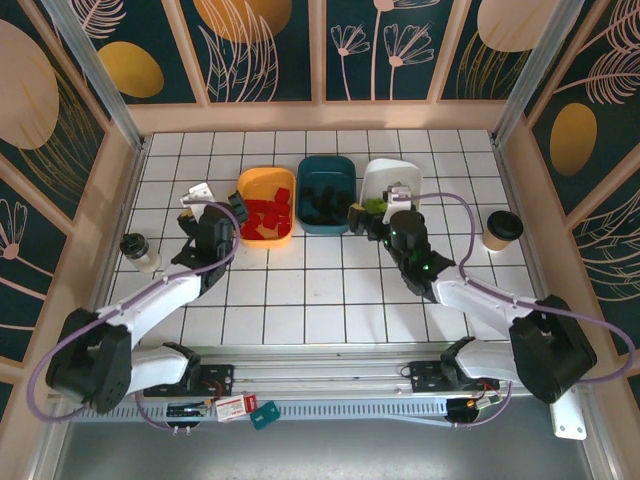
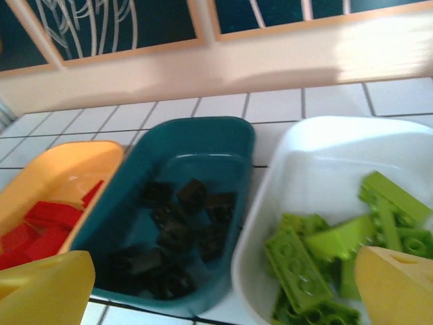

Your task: Sort the legos into containers by color

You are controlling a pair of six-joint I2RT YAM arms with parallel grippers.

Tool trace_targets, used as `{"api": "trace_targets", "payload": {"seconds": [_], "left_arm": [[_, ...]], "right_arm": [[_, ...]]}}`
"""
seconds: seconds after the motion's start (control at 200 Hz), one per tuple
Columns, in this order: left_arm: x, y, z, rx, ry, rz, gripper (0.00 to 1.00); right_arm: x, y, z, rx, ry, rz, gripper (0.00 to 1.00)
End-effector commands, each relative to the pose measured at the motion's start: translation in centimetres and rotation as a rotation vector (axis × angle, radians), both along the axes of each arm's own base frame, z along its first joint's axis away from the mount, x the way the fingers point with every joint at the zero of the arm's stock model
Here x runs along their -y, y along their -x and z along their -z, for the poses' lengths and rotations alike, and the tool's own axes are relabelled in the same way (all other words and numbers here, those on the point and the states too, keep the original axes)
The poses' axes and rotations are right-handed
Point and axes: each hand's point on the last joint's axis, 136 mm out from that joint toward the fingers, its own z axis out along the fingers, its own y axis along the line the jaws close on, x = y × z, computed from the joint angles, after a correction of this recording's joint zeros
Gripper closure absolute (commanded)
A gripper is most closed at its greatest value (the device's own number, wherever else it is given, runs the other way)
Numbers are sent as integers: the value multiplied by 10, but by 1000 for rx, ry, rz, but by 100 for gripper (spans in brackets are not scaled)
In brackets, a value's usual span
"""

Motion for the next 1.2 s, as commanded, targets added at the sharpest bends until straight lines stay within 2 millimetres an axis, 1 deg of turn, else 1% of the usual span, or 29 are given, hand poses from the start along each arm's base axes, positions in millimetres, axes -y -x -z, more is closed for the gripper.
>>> {"api": "trace_targets", "payload": {"seconds": [0.0, 0.07, 0.145, 0.225, 0.315, 0.34, 0.37, 0.405, 0.435, 0.445, 0.455, 0.515, 0.541, 0.581, 0.676, 0.761, 0.811, 0.826, 0.831, 0.836, 0.856, 0.871, 0.896, 0.906, 0.951, 0.996, 1.006, 1.086, 1.196], "left_arm": [[-11, -24, -15, 61, -43, -3, 1], [-30, -25, -13, 89, -61, -41, 1], [-52, -23, -9, 86, -166, -100, 1], [-66, -24, 6, 19, -316, -136, 1], [-78, -24, 21, 1, -334, -135, 1], [-77, -25, 24, 4, -336, -110, 1], [-78, -24, 21, 36, -337, -101, 1], [-77, -26, 30, 4, -323, -57, 1], [-73, -27, 33, 14, -309, -11, 1], [-72, -26, 34, 22, -306, -1, 1], [-72, -25, 35, 27, -303, 7, 1], [-70, -7, 43, 84, -297, 35, 1], [-73, 0, 37, 144, -288, 15, 1], [-77, 11, 38, 175, -282, -4, 1], [-76, 1, 45, 138, -258, 36, 1], [-73, -6, 49, 132, -224, 114, 1], [-67, 0, 54, 145, -203, 187, 1], [-64, 4, 59, 150, -199, 217, 1], [-63, 6, 63, 140, -200, 226, 1], [-62, 8, 63, 150, -201, 229, 1], [-60, 11, 47, 240, -215, 233, 1], [-60, 13, 44, 259, -217, 234, 1], [-64, 11, 43, 241, -212, 209, 1], [-67, 10, 48, 211, -208, 194, 1], [-90, 8, 55, 175, -175, 55, 1], [-95, 12, 49, 209, -170, 18, 1], [-97, 12, 51, 198, -167, 9, 1], [-97, 13, 51, 196, -171, 7, 1], [-96, 14, 50, 196, -171, 9, 1]], "right_arm": [[28, -2, -42, 146, -70, 133, 1], [43, -1, -42, 154, -64, 203, 1], [57, -1, -44, 164, -59, 271, 1], [65, -2, -45, 168, -57, 299, 1], [72, -5, -45, 166, -44, 316, 1], [73, -6, -43, 161, -40, 320, 1], [74, -7, -43, 157, -36, 323, 1], [75, -7, -41, 150, -38, 329, 1], [76, -7, -40, 146, -43, 340, 1], [85, -10, -40, 146, -44, 366, 1], [88, -10, -40, 148, -46, 374, 1], [97, -11, -38, 155, -47, 397, 1], [100, -11, -37, 156, -47, 408, 1], [107, -11, -38, 167, -47, 425, 1], [119, -10, -37, 188, -13, 441, 1], [128, -11, -35, 203, 39, 439, 1], [137, -12, -35, 213, 66, 457, 1], [140, -12, -35, 215, 75, 464, 1], [141, -12, -35, 215, 78, 465, 1], [142, -12, -35, 216, 82, 467, 1], [147, -13, -34, 215, 96, 479, 1], [149, -13, -34, 215, 106, 485, 1], [155, -14, -33, 212, 120, 498, 1], [157, -15, -33, 214, 126, 502, 1], [167, -17, -30, 209, 147, 519, 1], [177, -19, -24, 196, 154, 528, 1], [179, -20, -22, 192, 155, 529, 1], [191, -28, -3, 142, 175, 508, 1], [209, -35, 29, 83, 165, 523, 1]]}}
